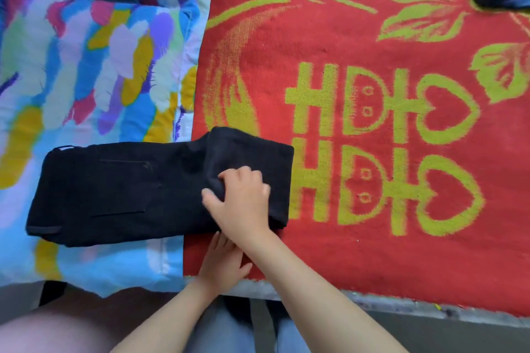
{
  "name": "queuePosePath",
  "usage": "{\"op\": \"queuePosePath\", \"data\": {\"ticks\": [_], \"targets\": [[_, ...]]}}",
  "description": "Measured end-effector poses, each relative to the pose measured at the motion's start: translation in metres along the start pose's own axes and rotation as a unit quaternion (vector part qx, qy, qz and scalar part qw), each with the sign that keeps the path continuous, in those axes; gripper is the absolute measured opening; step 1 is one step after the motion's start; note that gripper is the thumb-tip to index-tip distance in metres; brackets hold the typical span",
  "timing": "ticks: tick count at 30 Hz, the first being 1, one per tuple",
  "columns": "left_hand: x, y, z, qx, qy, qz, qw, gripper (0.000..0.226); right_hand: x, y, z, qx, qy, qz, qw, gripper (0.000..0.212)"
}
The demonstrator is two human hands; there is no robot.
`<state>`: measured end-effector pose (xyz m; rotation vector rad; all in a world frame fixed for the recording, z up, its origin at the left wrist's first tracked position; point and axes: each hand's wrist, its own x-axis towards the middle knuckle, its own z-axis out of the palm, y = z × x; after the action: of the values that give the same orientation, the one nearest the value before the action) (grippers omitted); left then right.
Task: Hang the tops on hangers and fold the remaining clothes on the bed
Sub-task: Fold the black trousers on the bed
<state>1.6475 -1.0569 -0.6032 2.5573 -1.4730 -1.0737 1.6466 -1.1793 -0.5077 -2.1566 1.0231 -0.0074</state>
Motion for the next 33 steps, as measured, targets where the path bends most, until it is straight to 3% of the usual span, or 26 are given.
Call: {"op": "queuePosePath", "data": {"ticks": [3, 5, 7, 9, 12, 13, 15, 17, 20, 22, 24, 26, 29, 31, 33], "targets": [[-0.021, -0.038, 0.022, 0.058, -0.012, -0.077, 0.995, 0.052, -0.001, 0.02, 0.045, -0.083, -0.259, 0.003, 0.962, 0.052], [-0.03, -0.051, 0.011, 0.052, 0.048, -0.121, 0.99, 0.049, -0.001, 0.047, 0.058, -0.143, -0.306, -0.01, 0.941, 0.056], [-0.031, -0.058, -0.005, 0.04, 0.103, -0.165, 0.98, 0.058, -0.005, 0.071, 0.06, -0.138, -0.281, -0.058, 0.948, 0.052], [-0.023, -0.064, -0.014, 0.042, 0.157, -0.162, 0.973, 0.062, -0.008, 0.083, 0.055, -0.106, -0.155, -0.106, 0.976, 0.041], [-0.001, -0.067, -0.017, 0.067, 0.109, -0.137, 0.982, 0.096, -0.009, 0.102, 0.047, -0.087, 0.001, 0.059, 0.995, 0.038], [0.006, -0.068, -0.018, 0.077, 0.086, -0.132, 0.985, 0.105, -0.007, 0.104, 0.043, -0.052, -0.018, 0.151, 0.987, 0.048], [0.015, -0.063, -0.026, 0.093, 0.035, -0.136, 0.986, 0.106, -0.002, 0.11, 0.038, 0.142, -0.079, 0.326, 0.931, 0.062], [0.018, -0.062, -0.024, 0.112, -0.008, -0.138, 0.984, 0.093, 0.005, 0.107, 0.034, 0.3, -0.096, 0.384, 0.868, 0.055], [0.017, -0.06, -0.022, 0.106, -0.036, -0.139, 0.984, 0.093, 0.01, 0.105, 0.023, 0.314, -0.046, 0.39, 0.864, 0.007], [0.017, -0.058, -0.02, 0.101, -0.054, -0.138, 0.984, 0.1, 0.017, 0.118, 0.0, 0.293, 0.022, 0.396, 0.87, 0.025], [0.02, -0.052, -0.016, 0.105, -0.062, -0.146, 0.982, 0.104, 0.024, 0.132, -0.035, 0.25, 0.05, 0.371, 0.893, 0.017], [0.023, -0.045, -0.014, 0.1, -0.055, -0.16, 0.98, 0.105, 0.027, 0.145, -0.054, 0.203, 0.011, 0.352, 0.914, 0.007], [0.027, -0.041, -0.013, 0.085, -0.046, -0.171, 0.981, 0.104, 0.026, 0.14, -0.037, 0.163, -0.085, 0.329, 0.926, 0.041], [0.025, -0.044, -0.015, 0.098, -0.041, -0.161, 0.981, 0.101, 0.021, 0.126, -0.005, 0.19, -0.127, 0.313, 0.922, 0.047], [0.018, -0.052, -0.016, 0.111, -0.026, -0.148, 0.982, 0.098, 0.013, 0.116, 0.028, 0.268, -0.137, 0.302, 0.904, 0.037]]}}
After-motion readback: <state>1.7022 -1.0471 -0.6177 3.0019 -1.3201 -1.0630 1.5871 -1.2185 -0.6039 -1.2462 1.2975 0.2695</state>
